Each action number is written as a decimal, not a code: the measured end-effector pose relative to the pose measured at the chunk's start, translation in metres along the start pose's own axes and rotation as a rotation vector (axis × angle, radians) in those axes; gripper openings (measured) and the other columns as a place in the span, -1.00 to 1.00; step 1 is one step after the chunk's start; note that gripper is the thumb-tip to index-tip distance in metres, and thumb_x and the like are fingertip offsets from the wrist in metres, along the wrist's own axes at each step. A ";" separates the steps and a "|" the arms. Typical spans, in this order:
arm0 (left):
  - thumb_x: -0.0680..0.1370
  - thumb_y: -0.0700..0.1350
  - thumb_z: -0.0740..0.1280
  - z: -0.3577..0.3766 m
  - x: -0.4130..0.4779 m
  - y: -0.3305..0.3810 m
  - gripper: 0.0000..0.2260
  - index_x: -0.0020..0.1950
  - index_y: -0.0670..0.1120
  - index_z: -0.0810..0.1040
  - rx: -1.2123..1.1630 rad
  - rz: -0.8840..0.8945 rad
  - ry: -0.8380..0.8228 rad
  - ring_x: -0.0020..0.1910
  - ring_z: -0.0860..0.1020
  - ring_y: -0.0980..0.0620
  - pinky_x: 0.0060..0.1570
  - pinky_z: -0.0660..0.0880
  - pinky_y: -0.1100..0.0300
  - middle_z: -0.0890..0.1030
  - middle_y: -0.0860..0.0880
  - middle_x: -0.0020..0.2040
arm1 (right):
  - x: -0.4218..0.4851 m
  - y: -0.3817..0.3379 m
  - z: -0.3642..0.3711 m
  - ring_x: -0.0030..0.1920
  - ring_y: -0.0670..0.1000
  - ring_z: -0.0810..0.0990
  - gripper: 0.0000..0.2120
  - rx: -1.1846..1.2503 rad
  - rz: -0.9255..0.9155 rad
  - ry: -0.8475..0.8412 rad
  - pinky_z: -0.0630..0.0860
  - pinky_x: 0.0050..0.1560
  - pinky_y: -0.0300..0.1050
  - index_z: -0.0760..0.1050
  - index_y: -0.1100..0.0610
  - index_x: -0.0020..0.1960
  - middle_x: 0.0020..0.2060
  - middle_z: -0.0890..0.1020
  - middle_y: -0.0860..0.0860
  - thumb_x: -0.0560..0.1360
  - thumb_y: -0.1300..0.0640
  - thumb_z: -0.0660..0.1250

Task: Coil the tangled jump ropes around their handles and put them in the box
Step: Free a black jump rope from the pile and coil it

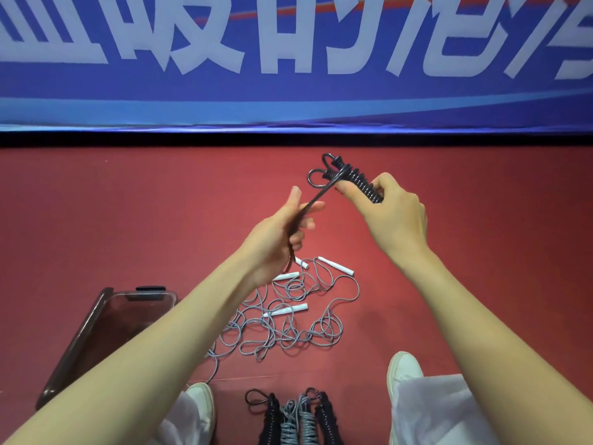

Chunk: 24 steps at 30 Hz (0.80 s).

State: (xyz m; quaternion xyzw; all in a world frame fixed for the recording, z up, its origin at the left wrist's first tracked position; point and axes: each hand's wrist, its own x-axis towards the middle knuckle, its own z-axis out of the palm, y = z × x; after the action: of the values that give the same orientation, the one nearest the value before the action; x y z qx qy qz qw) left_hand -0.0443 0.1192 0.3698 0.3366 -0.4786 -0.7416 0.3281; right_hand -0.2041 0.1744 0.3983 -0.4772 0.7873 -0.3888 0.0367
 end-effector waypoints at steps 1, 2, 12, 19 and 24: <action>0.58 0.12 0.20 -0.003 0.002 -0.001 -0.68 0.01 -0.09 0.60 0.005 0.025 0.023 -0.43 0.18 0.15 -0.32 0.09 0.21 0.45 0.11 -0.39 | -0.001 0.000 0.002 -0.23 0.22 0.45 -0.41 0.015 0.005 -0.011 0.24 -0.22 -0.02 0.27 0.08 -0.26 -0.45 0.46 -0.06 0.37 -0.48 0.21; 0.60 0.02 0.22 -0.006 0.004 -0.002 -0.76 -0.02 -0.10 0.59 0.013 0.044 0.030 -0.43 0.20 0.16 -0.31 0.11 0.23 0.45 0.12 -0.39 | -0.001 0.000 0.003 -0.26 0.19 0.44 -0.41 0.042 0.011 -0.024 0.24 -0.23 -0.02 0.28 0.09 -0.28 -0.46 0.46 -0.06 0.37 -0.47 0.22; 0.51 -0.02 0.22 -0.011 0.003 0.000 -0.74 0.08 -0.13 0.54 -0.016 0.145 -0.190 -0.42 0.23 0.16 -0.30 0.17 0.25 0.33 0.09 -0.43 | -0.004 -0.006 -0.007 -0.61 -0.03 0.21 -0.41 0.716 0.142 -0.615 0.08 -0.55 -0.26 0.46 0.15 -0.17 -0.52 0.43 0.05 0.34 -0.42 0.20; 0.48 -0.05 0.37 -0.023 0.008 0.005 -0.85 -0.04 -0.07 0.68 0.169 0.324 -0.023 -0.41 0.19 0.12 -0.30 0.12 0.17 0.25 0.10 -0.45 | -0.006 -0.005 -0.005 -0.61 -0.03 0.20 -0.40 0.738 0.186 -0.608 0.08 -0.56 -0.27 0.49 0.16 -0.14 -0.51 0.42 0.05 0.39 -0.41 0.20; 0.49 0.04 0.33 -0.034 0.005 0.013 -0.82 -0.19 0.02 0.68 0.405 0.277 -0.091 -0.40 0.17 0.10 -0.32 0.08 0.15 0.24 0.08 -0.44 | -0.008 -0.008 -0.005 -0.59 -0.02 0.21 -0.44 0.680 0.135 -0.563 0.08 -0.53 -0.24 0.50 0.15 -0.18 -0.52 0.43 0.06 0.36 -0.38 0.24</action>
State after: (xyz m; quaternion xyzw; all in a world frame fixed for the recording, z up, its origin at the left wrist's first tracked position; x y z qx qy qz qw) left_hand -0.0172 0.0943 0.3702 0.2931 -0.6732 -0.5930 0.3307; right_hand -0.1961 0.1815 0.4041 -0.4729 0.6033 -0.4771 0.4298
